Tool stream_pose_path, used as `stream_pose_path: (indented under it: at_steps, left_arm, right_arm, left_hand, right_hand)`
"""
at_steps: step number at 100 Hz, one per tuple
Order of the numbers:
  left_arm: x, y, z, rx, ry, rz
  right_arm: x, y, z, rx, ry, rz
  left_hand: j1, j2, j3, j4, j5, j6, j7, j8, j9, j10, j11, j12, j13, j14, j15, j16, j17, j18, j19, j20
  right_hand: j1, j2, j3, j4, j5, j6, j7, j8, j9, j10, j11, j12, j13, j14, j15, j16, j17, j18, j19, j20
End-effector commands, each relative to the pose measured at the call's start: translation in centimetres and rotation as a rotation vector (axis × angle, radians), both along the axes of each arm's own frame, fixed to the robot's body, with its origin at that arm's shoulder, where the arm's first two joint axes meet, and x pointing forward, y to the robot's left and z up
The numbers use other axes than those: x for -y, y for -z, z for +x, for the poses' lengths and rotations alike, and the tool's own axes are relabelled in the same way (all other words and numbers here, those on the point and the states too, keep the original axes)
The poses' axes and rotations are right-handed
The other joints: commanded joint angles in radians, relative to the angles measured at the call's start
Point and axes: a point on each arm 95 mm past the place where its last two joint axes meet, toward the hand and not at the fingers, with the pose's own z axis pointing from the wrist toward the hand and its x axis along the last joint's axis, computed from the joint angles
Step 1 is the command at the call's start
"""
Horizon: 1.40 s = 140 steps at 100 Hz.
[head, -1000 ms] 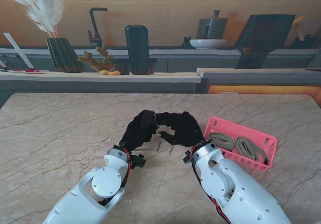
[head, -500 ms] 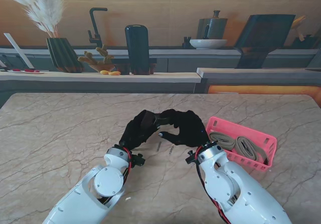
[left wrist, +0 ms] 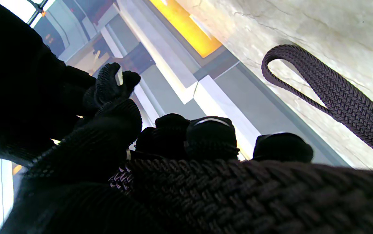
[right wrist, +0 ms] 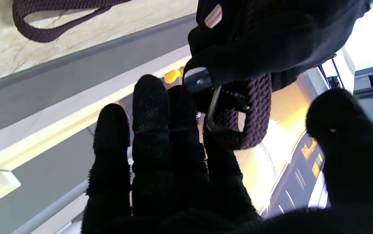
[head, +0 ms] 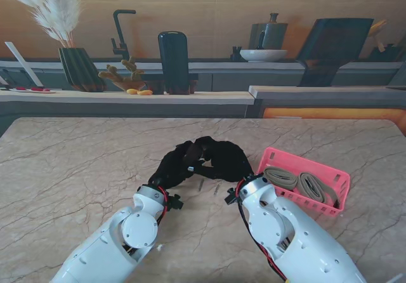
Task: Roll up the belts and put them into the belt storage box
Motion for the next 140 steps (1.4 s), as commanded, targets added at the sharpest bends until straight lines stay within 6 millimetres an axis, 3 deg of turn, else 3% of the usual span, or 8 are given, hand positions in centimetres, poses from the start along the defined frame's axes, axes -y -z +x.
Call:
stream_pose_path:
  at_steps: [1, 11, 15, 24, 54, 83, 112, 140]
  left_arm:
    - [0.0, 0.0, 0.0, 0.012, 0.005, 0.002]
    - [0.0, 0.0, 0.0, 0.021, 0.007, 0.008]
    - [0.0, 0.0, 0.0, 0.023, 0.007, 0.010]
    - [0.0, 0.0, 0.0, 0.025, 0.004, 0.007]
    - [0.0, -0.1, 0.0, 0.049, 0.003, -0.007]
    - [-0.5, -0.1, 0.1, 0.073, 0.038, 0.015]
    - [-0.3, 0.0, 0.0, 0.044, 0.049, 0.014]
    - [-0.1, -0.7, -1.7, -0.076, 0.171, -0.193]
  right_arm:
    - [-0.8, 0.1, 0.1, -0.010, -0.011, -0.002]
    - [-1.2, 0.3, 0.3, -0.039, -0.028, 0.014]
    - [-1.4, 0.3, 0.4, -0.048, -0.036, 0.022]
    - [-1.6, 0.4, 0.5, -0.061, -0.052, 0.032]
    - [-1.3, 0.0, 0.5, -0.195, -0.076, 0.129]
    - [0.4, -1.9, 0.4, -0.212, -0.018, 0.222]
    - [2.9, -4.4, -0.2, -0.213, 0.012, 0.275]
    - [3.9, -4.8, 0.1, -0.248, 0.045, 0.284]
  left_hand:
    - [-0.008, -0.026, 0.049, 0.030, 0.004, -0.001, 0.048, 0.015, 0.033, -0.001, 0.056, 0.001, 0.042, -0.051, 0.124, 0.008, 0.024, 0.028, 0.086, -0.014]
    - [-0.012, -0.026, 0.054, 0.029, -0.001, -0.003, 0.040, 0.013, 0.031, 0.004, 0.055, 0.000, 0.042, -0.049, 0.125, 0.007, 0.022, 0.029, 0.086, -0.015]
    - [-0.012, -0.027, 0.054, 0.028, -0.001, -0.003, 0.039, 0.013, 0.030, 0.007, 0.055, 0.000, 0.041, -0.049, 0.125, 0.007, 0.022, 0.029, 0.087, -0.016]
    - [-0.014, -0.027, 0.051, 0.025, -0.003, -0.004, 0.035, 0.012, 0.029, 0.008, 0.054, 0.000, 0.041, -0.049, 0.125, 0.006, 0.021, 0.029, 0.086, -0.017]
    - [-0.127, -0.059, 0.061, -0.005, -0.056, 0.016, -0.149, -0.038, -0.106, 0.036, -0.094, -0.035, -0.064, 0.027, -0.076, 0.029, -0.131, 0.018, -0.060, 0.003]
    - [-0.253, -0.048, 0.052, 0.011, -0.176, 0.036, -0.605, -0.363, -0.486, 0.102, -0.541, -0.309, -0.502, 0.148, -0.505, 0.043, -0.562, 0.012, -0.482, 0.058]
    - [-0.139, 0.051, 0.009, 0.016, -0.129, 0.018, -0.594, -0.379, -0.455, 0.097, -0.568, -0.366, -0.521, 0.145, -0.573, 0.006, -0.588, -0.013, -0.514, 0.086]
    - [-0.258, -0.020, 0.014, -0.011, 0.008, -0.050, -0.598, -0.362, -0.365, 0.079, -0.645, -0.419, -0.507, 0.132, -0.680, -0.038, -0.600, -0.034, -0.582, 0.087]
  right_hand:
    - [-0.006, 0.038, 0.082, 0.027, 0.044, -0.051, 0.029, 0.017, 0.030, 0.003, 0.022, -0.010, 0.030, -0.009, 0.037, 0.021, 0.004, -0.006, 0.036, 0.029]
    - [0.078, 0.057, 0.158, 0.012, 0.112, -0.116, 0.077, 0.028, 0.043, 0.000, 0.015, -0.011, 0.035, -0.010, 0.037, 0.022, 0.004, -0.005, 0.036, 0.027]
    - [0.158, 0.035, 0.145, -0.074, 0.136, -0.156, 0.183, -0.083, 0.066, -0.003, 0.001, -0.008, 0.045, -0.007, 0.035, 0.024, 0.005, -0.006, 0.038, 0.028]
    - [0.311, -0.013, 0.170, -0.117, 0.179, -0.222, 0.362, -0.221, 0.136, -0.021, -0.022, -0.015, 0.091, -0.016, 0.030, 0.023, 0.026, -0.010, 0.047, 0.029]
    - [0.468, -0.080, 0.308, -0.095, 0.334, -0.233, 0.418, -0.285, 0.238, 0.000, -0.147, -0.028, 0.156, 0.020, -0.060, -0.003, 0.077, 0.000, 0.049, 0.024]
    - [0.484, -0.083, 0.356, -0.099, 0.351, -0.196, 0.429, -0.277, 0.224, 0.039, -0.137, 0.035, 0.136, 0.061, -0.014, 0.036, 0.069, 0.022, 0.065, 0.040]
    - [0.482, -0.063, 0.337, -0.064, 0.340, -0.208, 0.438, -0.258, 0.210, 0.043, -0.096, 0.049, 0.123, 0.056, 0.043, 0.056, 0.059, 0.011, 0.086, 0.060]
    - [0.469, -0.038, 0.322, -0.025, 0.315, -0.214, 0.433, -0.237, 0.183, 0.042, -0.057, 0.057, 0.109, 0.044, 0.080, 0.069, 0.056, -0.001, 0.094, 0.065]
